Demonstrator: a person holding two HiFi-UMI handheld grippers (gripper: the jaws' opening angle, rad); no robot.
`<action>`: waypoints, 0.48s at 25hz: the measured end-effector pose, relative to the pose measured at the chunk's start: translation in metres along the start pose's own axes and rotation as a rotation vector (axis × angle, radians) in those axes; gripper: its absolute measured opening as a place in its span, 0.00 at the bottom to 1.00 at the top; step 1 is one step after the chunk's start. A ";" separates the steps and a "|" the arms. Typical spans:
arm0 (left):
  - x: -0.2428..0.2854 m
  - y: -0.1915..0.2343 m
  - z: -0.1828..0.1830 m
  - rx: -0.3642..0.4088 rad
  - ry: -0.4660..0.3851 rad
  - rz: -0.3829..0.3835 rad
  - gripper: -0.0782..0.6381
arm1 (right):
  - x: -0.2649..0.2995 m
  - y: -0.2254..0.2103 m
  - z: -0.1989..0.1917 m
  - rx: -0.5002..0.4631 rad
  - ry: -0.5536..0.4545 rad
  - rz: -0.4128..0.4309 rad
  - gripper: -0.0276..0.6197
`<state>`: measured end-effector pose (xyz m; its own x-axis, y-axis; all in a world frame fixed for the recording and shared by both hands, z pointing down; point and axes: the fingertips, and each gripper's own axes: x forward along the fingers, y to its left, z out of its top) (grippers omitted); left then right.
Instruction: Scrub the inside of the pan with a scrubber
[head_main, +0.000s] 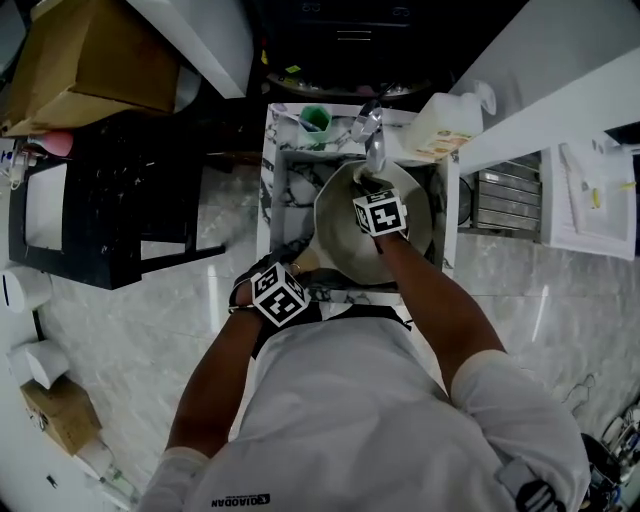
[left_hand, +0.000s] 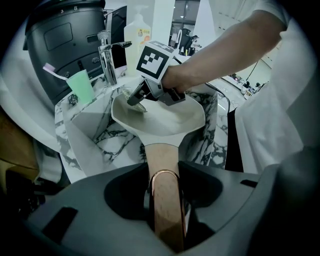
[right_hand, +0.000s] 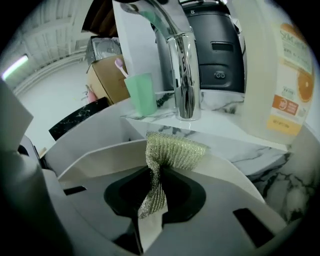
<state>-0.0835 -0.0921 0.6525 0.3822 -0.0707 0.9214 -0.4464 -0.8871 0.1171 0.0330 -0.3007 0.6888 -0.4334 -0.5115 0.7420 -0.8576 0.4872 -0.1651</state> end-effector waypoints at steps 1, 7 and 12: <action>0.000 0.001 0.000 0.001 0.000 0.001 0.38 | 0.003 0.001 0.002 0.025 -0.010 0.020 0.18; 0.001 0.001 0.000 0.001 -0.004 0.004 0.38 | 0.013 0.016 0.007 0.175 -0.043 0.138 0.18; 0.000 0.001 0.000 0.002 -0.007 0.004 0.38 | 0.016 0.025 0.009 0.372 -0.070 0.222 0.18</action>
<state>-0.0836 -0.0929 0.6529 0.3860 -0.0773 0.9193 -0.4462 -0.8878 0.1127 0.0022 -0.3034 0.6904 -0.6256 -0.4759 0.6182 -0.7771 0.3097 -0.5479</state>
